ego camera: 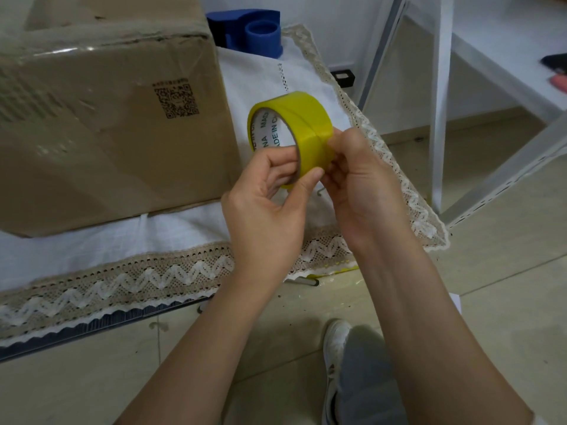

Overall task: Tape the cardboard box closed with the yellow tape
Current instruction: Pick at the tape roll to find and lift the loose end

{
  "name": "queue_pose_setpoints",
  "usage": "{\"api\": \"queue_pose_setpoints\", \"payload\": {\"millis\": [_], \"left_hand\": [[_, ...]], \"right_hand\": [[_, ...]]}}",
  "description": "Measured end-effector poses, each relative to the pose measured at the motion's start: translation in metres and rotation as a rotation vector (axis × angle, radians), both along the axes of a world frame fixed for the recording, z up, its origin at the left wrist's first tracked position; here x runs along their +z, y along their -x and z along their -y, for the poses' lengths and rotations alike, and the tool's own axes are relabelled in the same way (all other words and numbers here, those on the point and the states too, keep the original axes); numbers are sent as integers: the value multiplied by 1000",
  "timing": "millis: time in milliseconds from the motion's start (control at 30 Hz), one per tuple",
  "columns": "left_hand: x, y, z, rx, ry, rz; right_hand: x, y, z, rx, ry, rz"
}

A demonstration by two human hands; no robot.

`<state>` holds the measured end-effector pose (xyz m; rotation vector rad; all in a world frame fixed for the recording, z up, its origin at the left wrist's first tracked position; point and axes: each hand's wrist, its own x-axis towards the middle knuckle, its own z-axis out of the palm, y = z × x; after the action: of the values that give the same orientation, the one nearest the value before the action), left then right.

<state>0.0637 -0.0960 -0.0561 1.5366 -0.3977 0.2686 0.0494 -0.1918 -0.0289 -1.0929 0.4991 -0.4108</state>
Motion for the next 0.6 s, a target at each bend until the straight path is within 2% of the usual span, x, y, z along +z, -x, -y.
{"api": "queue_pose_setpoints", "payload": {"millis": [233,467,600], "left_hand": [[-4,3,2,56,-4,31],[-8,4,5,21,29,25],[-8,4,5,13,41,0]], "right_hand": [[-3,-4,3,11,-103,6],[-4,-4,2,46,-97,30],[-1,1,4,92,-185,77]]}}
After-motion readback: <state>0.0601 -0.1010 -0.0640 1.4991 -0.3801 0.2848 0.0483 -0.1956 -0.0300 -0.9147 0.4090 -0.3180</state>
